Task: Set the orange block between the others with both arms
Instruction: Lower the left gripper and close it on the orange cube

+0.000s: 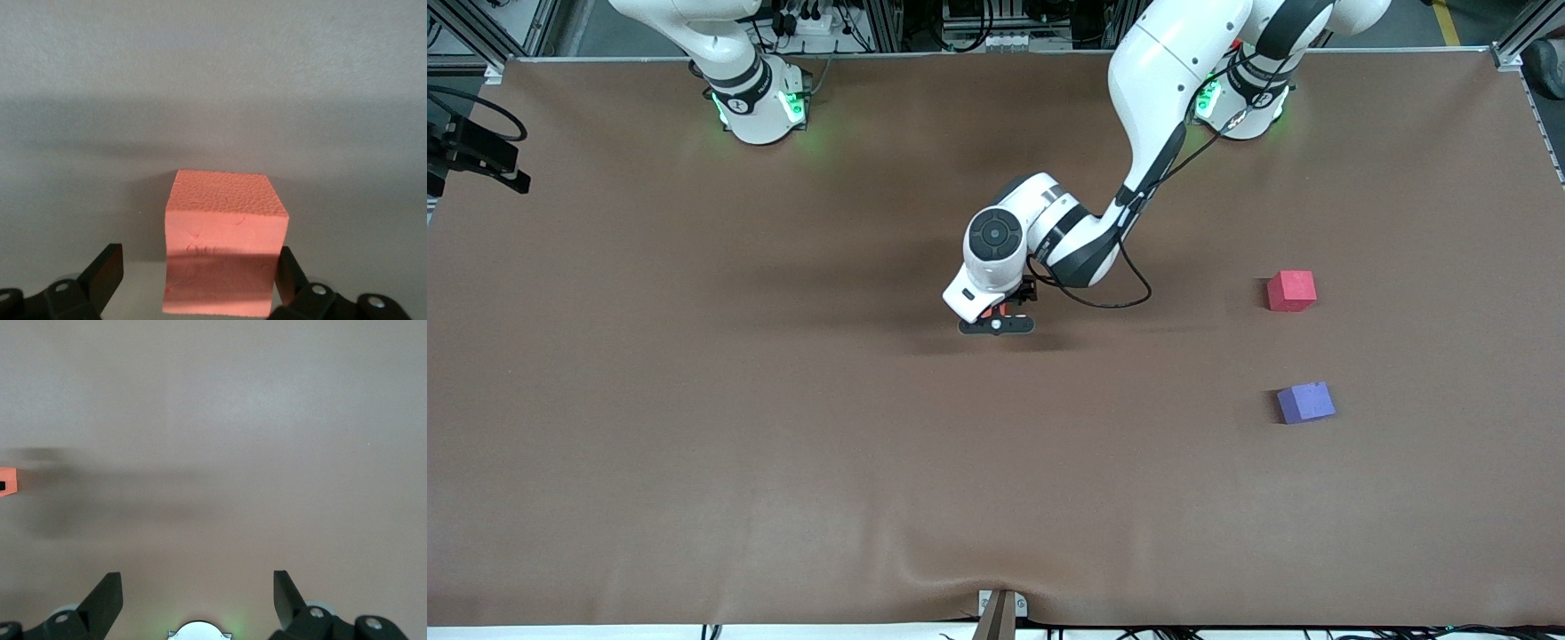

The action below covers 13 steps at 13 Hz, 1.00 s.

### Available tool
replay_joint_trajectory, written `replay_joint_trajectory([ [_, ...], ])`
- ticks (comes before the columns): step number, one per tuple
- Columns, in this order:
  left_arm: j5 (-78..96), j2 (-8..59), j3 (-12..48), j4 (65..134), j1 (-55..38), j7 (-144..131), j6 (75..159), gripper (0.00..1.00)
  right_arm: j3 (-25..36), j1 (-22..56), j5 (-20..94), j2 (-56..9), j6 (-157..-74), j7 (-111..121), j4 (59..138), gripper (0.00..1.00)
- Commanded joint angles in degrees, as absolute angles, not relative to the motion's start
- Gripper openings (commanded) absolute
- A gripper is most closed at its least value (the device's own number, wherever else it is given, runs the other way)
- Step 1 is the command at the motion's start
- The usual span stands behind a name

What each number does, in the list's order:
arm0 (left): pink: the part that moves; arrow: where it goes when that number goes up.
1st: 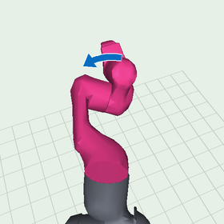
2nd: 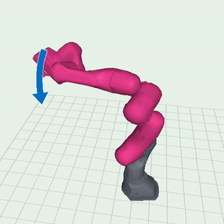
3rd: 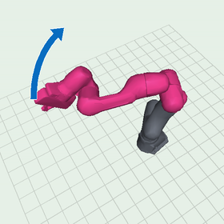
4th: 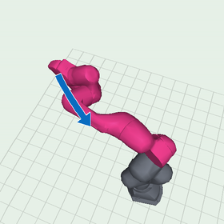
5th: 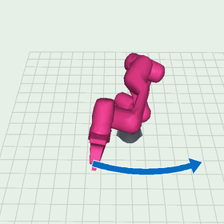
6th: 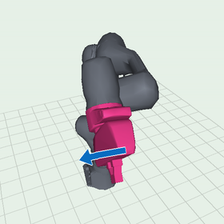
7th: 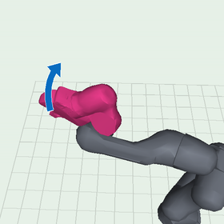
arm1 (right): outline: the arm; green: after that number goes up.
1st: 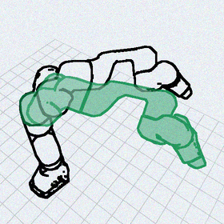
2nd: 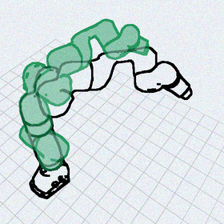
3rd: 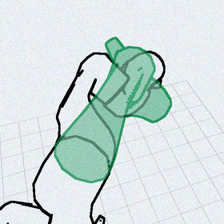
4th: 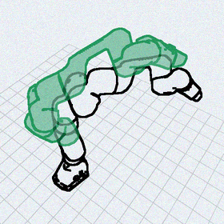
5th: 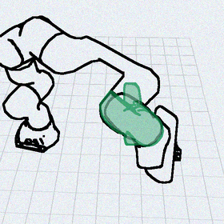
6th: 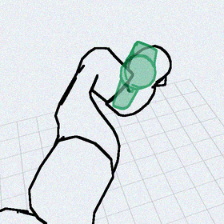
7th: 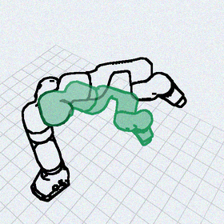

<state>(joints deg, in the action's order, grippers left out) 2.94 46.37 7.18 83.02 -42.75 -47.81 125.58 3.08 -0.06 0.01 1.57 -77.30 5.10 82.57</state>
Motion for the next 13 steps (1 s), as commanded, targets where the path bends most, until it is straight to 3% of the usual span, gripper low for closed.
replay_joint_trajectory([
  [1,4.13,47.20,6.86,82.00,-43.33,-48.78,125.77,1.00,3.25,0.18,-0.88,1.41,-76.38,5.62,81.65,1.00],
  [3,4.22,47.20,6.86,82.00,-43.33,-48.78,126.30,0.96,3.25,0.00,-0.88,1.41,-76.55,5.63,81.65,1.00],
  [4,4.22,47.28,6.86,82.00,-43.68,-48.78,126.30,0.85,3.34,0.00,-1.05,1.32,-76.90,5.63,81.65,1.00],
  [5,4.22,47.29,6.86,82.00,-43.77,-48.78,126.30,0.66,3.34,-0.09,-1.05,1.23,-77.08,5.63,81.65,1.00],
  [7,4.22,47.11,6.85,82.00,-43.77,-48.78,126.30,0.16,3.34,-0.18,-1.14,1.23,-77.17,5.63,81.65,1.00],
  [8,4.13,46.85,6.77,82.00,-43.77,-48.78,126.30,0.00,3.34,-0.18,-1.14,1.14,-77.17,5.63,81.65,1.00],
  [11,3.43,41.51,6.24,82.61,-41.85,-48.08,125.17,0.00,3.43,-0.18,-1.14,1.14,-77.08,5.63,81.65,1.00],
  [13,3.52,35.62,6.68,82.62,-37.02,-45.19,118.51,0.00,3.51,-0.26,-1.14,1.14,-76.90,5.71,81.65,1.00],
])
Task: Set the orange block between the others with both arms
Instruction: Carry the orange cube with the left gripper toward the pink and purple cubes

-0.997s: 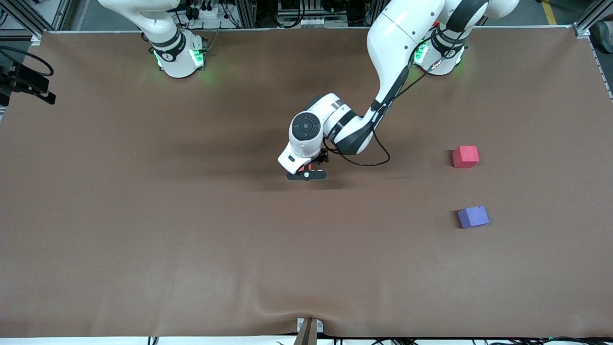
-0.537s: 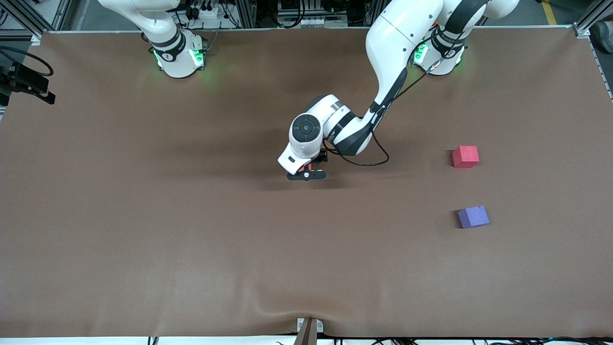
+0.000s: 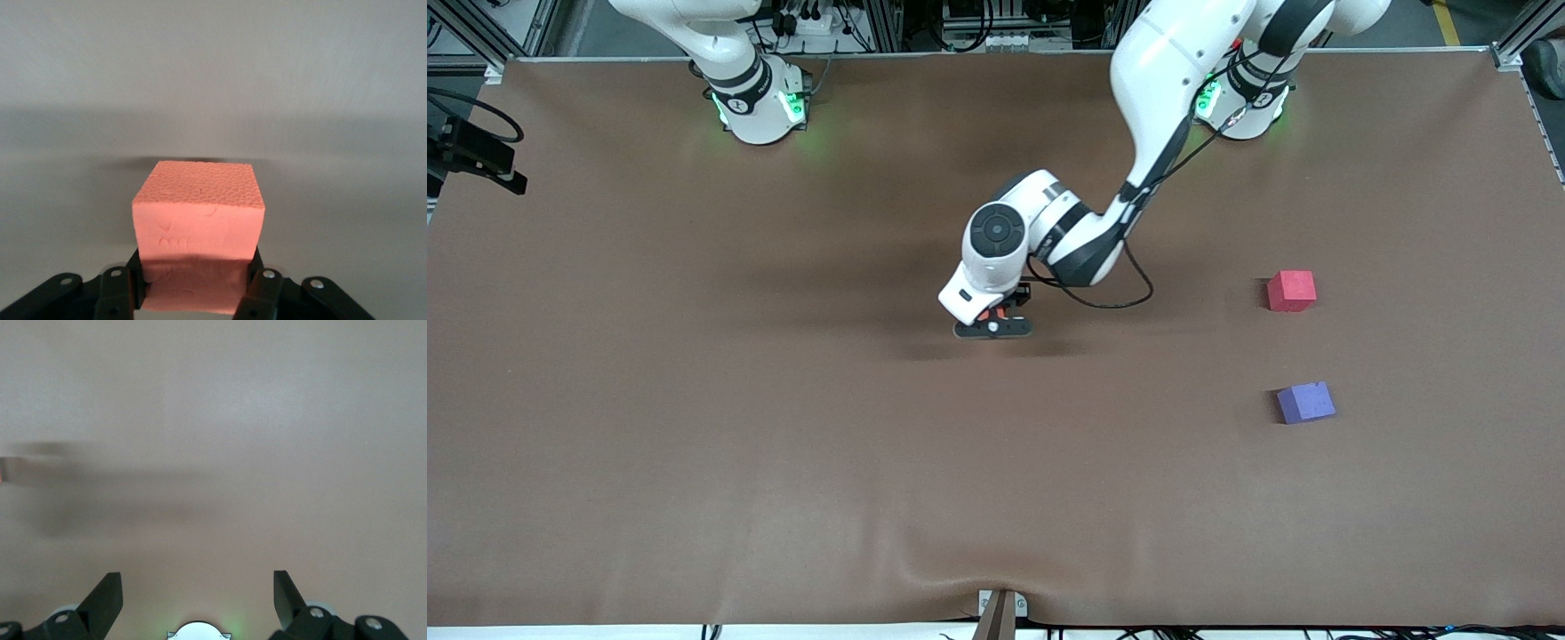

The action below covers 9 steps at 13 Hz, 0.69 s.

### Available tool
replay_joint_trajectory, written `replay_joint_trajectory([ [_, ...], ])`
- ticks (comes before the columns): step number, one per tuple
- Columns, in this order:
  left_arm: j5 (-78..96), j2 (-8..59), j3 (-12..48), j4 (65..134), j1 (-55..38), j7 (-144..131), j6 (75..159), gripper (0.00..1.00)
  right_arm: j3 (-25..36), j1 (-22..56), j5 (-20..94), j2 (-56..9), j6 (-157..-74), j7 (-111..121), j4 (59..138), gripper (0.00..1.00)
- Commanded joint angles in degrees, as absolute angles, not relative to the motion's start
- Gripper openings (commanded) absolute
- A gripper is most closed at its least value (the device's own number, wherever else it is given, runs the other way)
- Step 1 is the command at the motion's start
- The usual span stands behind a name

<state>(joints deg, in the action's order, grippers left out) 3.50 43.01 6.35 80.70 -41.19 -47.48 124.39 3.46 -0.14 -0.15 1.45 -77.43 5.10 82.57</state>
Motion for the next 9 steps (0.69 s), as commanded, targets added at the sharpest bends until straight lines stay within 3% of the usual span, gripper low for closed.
replay_joint_trajectory([
  [1,3.69,32.81,6.68,82.70,-34.48,-43.26,115.61,0.00,3.52,-0.35,-1.14,1.14,-76.82,5.71,81.65,1.00],
  [6,4.30,24.80,6.94,82.70,-19.54,-33.27,109.35,0.00,3.43,-0.44,-1.14,1.14,-76.55,5.63,81.65,1.00],
  [9,4.31,22.59,6.94,82.79,-11.19,-20.43,99.96,0.00,3.52,-0.53,-1.05,1.14,-76.46,5.63,81.74,1.00],
])
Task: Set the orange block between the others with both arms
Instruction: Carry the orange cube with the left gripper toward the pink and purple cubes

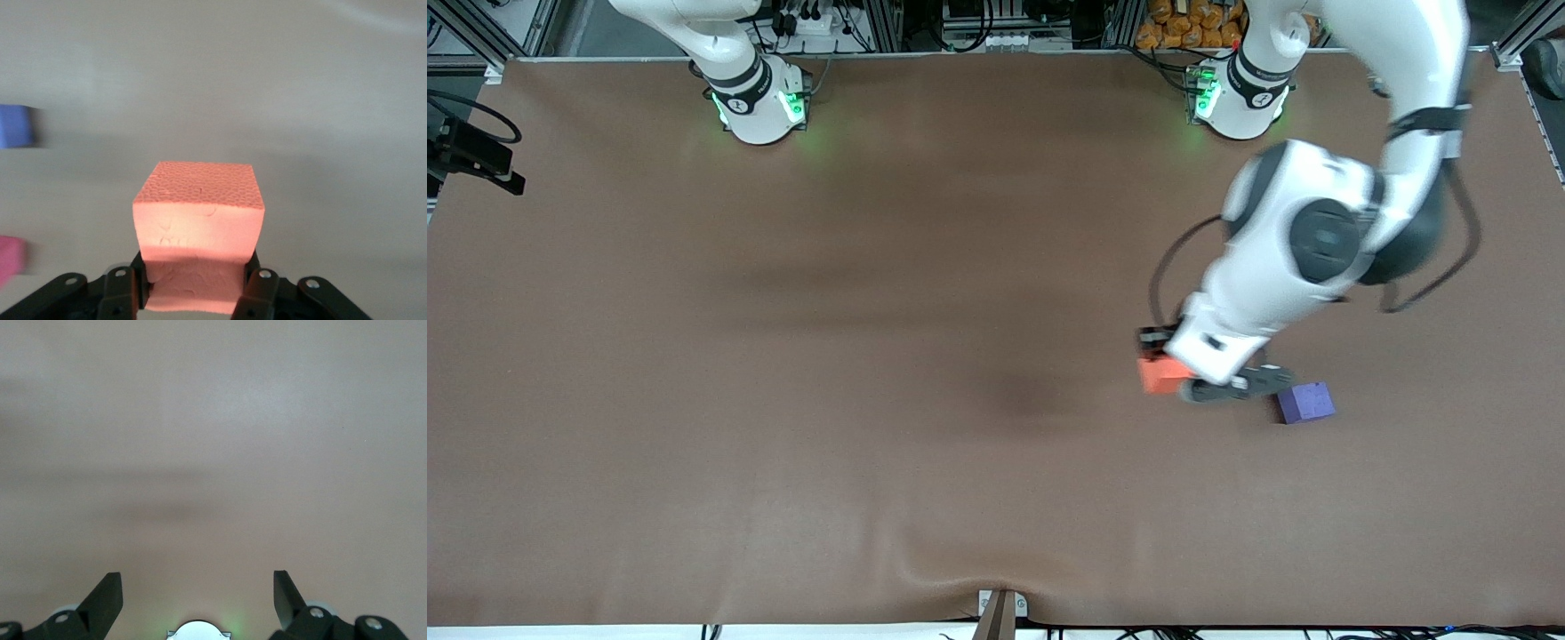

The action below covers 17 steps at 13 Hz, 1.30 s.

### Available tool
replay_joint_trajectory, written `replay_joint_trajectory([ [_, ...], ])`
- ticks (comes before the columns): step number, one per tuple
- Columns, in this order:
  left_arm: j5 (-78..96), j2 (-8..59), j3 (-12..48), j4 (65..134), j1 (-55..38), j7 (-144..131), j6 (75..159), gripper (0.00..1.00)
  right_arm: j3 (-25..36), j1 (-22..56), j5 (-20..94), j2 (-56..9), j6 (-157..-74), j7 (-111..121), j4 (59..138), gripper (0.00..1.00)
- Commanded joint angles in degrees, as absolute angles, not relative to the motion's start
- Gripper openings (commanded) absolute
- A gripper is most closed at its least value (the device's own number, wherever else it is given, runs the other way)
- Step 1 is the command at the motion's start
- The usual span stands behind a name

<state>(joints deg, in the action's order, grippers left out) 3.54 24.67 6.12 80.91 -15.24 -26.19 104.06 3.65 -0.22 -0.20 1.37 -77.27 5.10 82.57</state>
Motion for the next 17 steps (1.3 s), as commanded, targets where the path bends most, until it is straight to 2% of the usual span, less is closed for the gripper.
replay_joint_trajectory([
  [1,4.31,22.24,6.94,82.88,-8.38,-16.56,97.67,0.00,3.43,-0.44,-1.05,1.14,-76.46,5.63,81.74,1.00],
  [4,4.13,20.75,6.86,87.17,-1.43,-6.88,97.03,0.00,3.43,-0.53,-0.97,1.05,-76.46,5.45,81.74,1.00],
  [7,3.52,20.57,6.77,91.22,1.49,-4.93,98.95,0.00,3.52,-0.53,-0.44,0.97,-76.55,5.45,81.83,1.00],
  [15,1.32,18.19,7.12,106.06,3.87,-1.76,115.82,0.00,3.43,-0.35,-0.35,0.53,-77.52,4.92,81.83,1.00],
  [17,1.32,18.81,7.65,107.92,3.87,-1.76,116.89,0.00,3.43,-0.53,-0.35,0.53,-77.52,4.92,81.83,1.00],
])
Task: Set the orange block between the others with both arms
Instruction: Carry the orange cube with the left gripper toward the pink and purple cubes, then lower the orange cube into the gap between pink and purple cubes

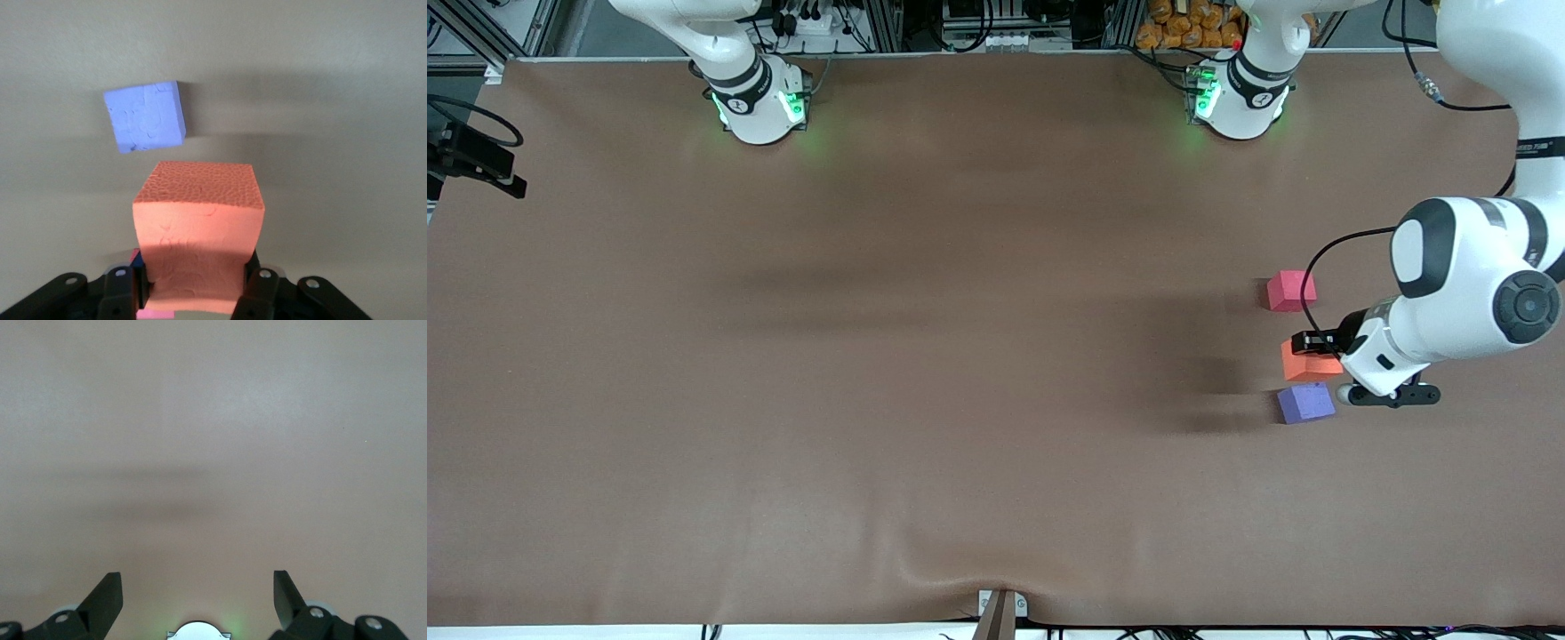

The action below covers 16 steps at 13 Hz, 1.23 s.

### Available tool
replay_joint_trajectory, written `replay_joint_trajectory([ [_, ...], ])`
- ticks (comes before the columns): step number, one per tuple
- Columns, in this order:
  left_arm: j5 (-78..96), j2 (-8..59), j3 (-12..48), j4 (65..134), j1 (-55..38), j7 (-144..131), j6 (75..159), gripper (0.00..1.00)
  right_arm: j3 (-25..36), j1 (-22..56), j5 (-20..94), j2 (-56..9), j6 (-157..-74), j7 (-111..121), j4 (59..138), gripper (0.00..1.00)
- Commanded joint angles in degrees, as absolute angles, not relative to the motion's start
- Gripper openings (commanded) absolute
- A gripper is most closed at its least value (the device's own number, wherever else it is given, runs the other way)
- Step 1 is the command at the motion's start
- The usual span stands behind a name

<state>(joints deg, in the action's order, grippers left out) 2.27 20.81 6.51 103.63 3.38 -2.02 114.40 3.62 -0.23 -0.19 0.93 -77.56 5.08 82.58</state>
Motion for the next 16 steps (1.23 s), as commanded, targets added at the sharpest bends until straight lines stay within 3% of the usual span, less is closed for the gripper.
replay_joint_trajectory([
  [1,1.32,18.81,7.65,109.32,3.78,-1.84,118.63,0.00,3.43,-0.53,-0.35,0.53,-77.52,4.83,81.83,1.00],
  [11,-3.43,18.46,7.56,117.50,6.85,-2.37,125.05,0.00,3.51,-0.53,-0.26,0.53,-77.70,1.49,81.74,1.00],
  [16,-3.52,20.12,7.56,118.39,8.96,-0.79,126.65,0.00,3.52,-0.53,-0.18,0.53,-77.61,1.49,81.74,1.00],
])
